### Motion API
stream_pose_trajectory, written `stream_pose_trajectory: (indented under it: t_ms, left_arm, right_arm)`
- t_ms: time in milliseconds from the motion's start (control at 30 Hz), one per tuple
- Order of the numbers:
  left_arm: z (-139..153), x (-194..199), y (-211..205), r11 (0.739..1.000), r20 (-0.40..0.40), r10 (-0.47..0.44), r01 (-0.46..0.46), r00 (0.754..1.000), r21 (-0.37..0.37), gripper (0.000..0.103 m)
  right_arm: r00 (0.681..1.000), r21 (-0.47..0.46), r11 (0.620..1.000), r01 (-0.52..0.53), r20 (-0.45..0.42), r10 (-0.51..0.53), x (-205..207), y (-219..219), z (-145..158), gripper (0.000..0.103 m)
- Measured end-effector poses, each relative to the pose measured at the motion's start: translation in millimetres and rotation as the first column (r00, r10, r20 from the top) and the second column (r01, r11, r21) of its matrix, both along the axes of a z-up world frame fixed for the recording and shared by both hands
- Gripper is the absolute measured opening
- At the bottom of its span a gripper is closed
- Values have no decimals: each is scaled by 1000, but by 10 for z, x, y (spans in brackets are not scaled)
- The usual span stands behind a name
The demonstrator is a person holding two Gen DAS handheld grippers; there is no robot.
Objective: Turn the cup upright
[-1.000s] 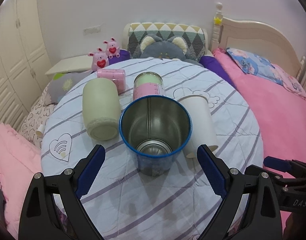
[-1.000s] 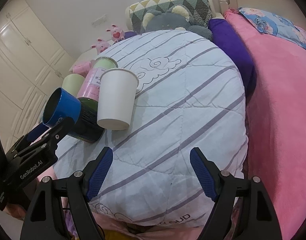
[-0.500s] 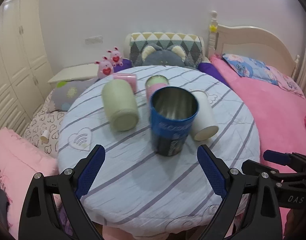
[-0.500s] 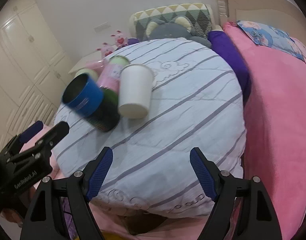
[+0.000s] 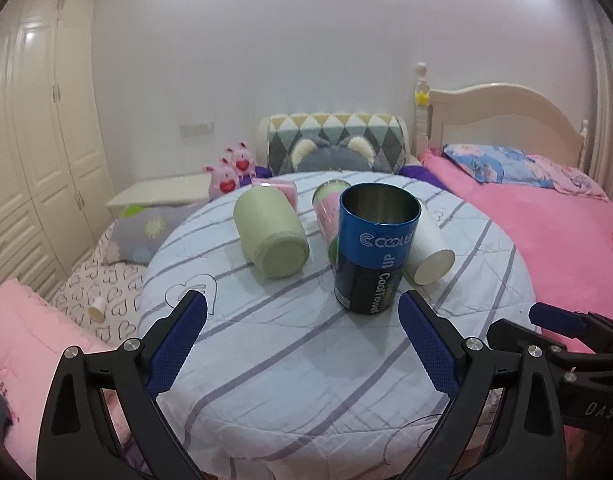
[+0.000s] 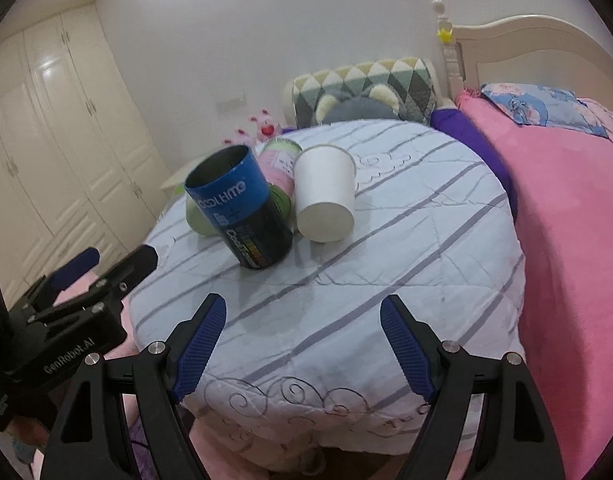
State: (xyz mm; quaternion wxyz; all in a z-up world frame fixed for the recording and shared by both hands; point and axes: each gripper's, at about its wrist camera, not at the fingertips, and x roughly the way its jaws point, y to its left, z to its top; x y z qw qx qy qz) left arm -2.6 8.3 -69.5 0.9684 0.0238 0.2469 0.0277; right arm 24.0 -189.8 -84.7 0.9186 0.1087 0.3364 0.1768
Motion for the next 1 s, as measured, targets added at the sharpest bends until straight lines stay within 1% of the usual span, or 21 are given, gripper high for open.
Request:
stream_pose_trajectory:
  t_ms: [100,200,233,400,467,533,633,733,1000]
  left_arm:
    - [-37,-48,4,1000,50,-4,4,999,11,102]
    - [-60,-115,10,1000,121,-1,-2,993,28,103]
    - [-65,-121,3,1000,133,-2,-1,991,29,103]
    - [-107,-131,11,1000,165,-28,25,986,17,103]
    - [-129,-131,10,999,170,-39,37,985,11,103]
    - [-152,-131,-2,999,182,-48,47,982,9,103]
    - [-168,-127,-19,999,203,-51,49,978,15,103]
    - [-178,-121,-24,999,207,-53,51,977,15,103]
    - [-191,-128,-50,998,221,-62,60,973,15,103]
  right_arm:
    - [997,11,999,34,68,-35,-80,7,-18,81]
    - [989,29,999,43,140,-47,-176,5,-17,81]
    - [985,29,998,52,165,-56,-209,3,-15,81]
    - [957,0,995,96,274,-92,-349,35,-14,81]
    - [945,-28,992,123,307,-108,-380,56,-18,81]
    - [934,-36,989,142,335,-122,-393,60,-26,81]
    - [926,-24,989,144,355,-126,-395,53,-39,81]
    - [920,-33,987,156,369,-133,-399,58,-65,81]
    - [916,-39,987,156,380,-130,-437,85,-112,81]
